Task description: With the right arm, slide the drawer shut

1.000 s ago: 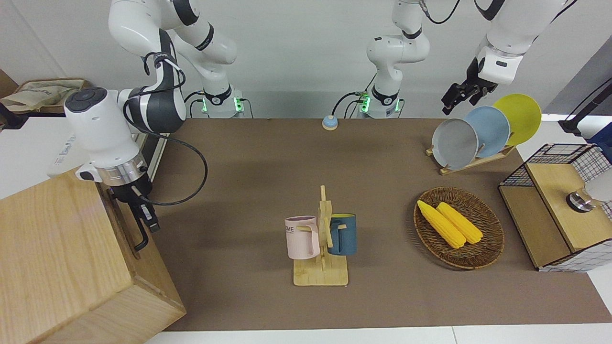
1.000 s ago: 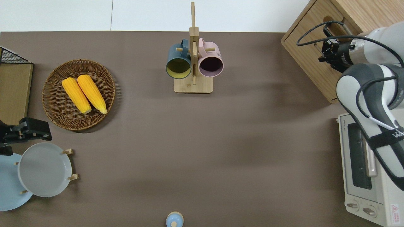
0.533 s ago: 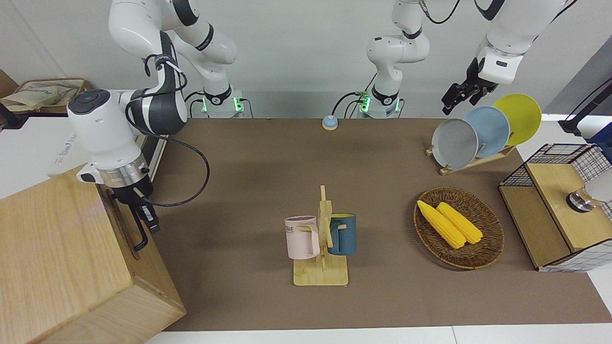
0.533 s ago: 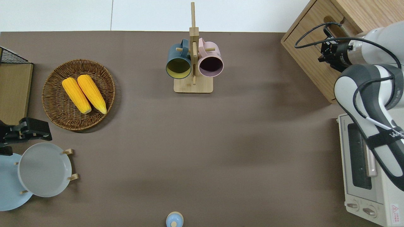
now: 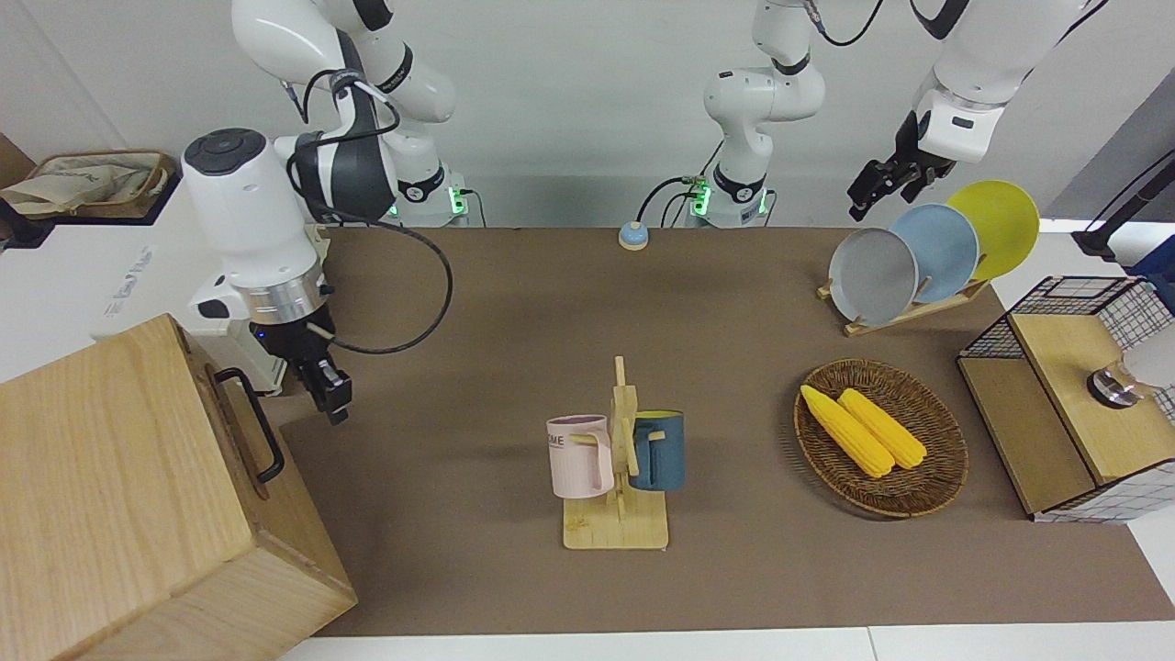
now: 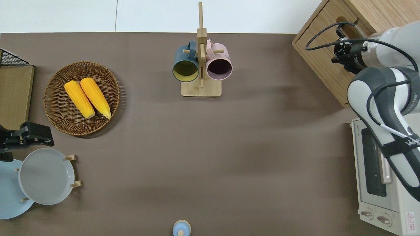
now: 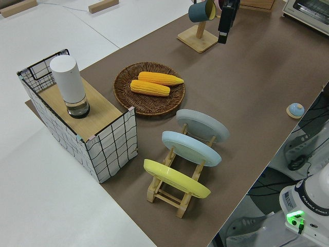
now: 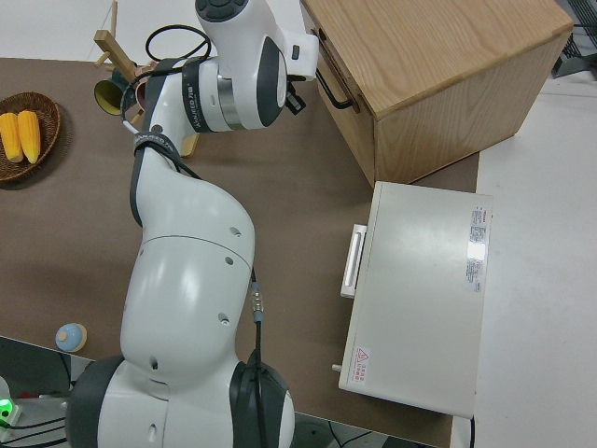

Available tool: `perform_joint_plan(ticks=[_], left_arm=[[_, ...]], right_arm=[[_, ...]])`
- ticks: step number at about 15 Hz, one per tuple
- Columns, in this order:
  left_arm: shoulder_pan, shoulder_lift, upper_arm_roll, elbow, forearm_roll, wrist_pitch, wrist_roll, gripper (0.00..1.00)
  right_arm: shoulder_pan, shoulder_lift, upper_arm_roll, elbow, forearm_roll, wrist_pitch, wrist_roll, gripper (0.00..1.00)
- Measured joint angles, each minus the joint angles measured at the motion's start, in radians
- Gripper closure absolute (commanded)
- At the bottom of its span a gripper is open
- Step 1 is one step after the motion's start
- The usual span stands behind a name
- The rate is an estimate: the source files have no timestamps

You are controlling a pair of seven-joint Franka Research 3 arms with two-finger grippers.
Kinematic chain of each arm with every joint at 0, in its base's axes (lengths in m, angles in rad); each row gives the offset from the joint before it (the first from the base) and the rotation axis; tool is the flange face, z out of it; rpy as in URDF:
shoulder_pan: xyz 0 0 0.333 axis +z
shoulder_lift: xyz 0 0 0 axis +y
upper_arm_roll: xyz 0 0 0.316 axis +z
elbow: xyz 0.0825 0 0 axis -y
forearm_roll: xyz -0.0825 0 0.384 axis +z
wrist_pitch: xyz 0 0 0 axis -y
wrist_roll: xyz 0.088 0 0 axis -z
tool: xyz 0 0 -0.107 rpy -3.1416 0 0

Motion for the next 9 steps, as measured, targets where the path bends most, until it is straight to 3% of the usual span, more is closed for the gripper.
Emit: perform_joint_plan(ticks=[1,6,9], left_arm=[[0.000,0.000,0.000,0.000,0.000,0.000,0.000,0.01],[0.000,0.000,0.000,0.000,0.000,0.000,0.000,0.01],[0.000,0.000,0.000,0.000,0.000,0.000,0.000,0.01]], right_arm=[[0.016,-0.023,0.000,-0.017,-0.001,-0.021,-0.029,0.014],[0.035,-0.131,-0.009,-0.073,-0.003,-0.144,-0.295,0.011],[0.045,-0.202,-0.051,-0.104,-0.002,-0.210,-0.527,0.011]])
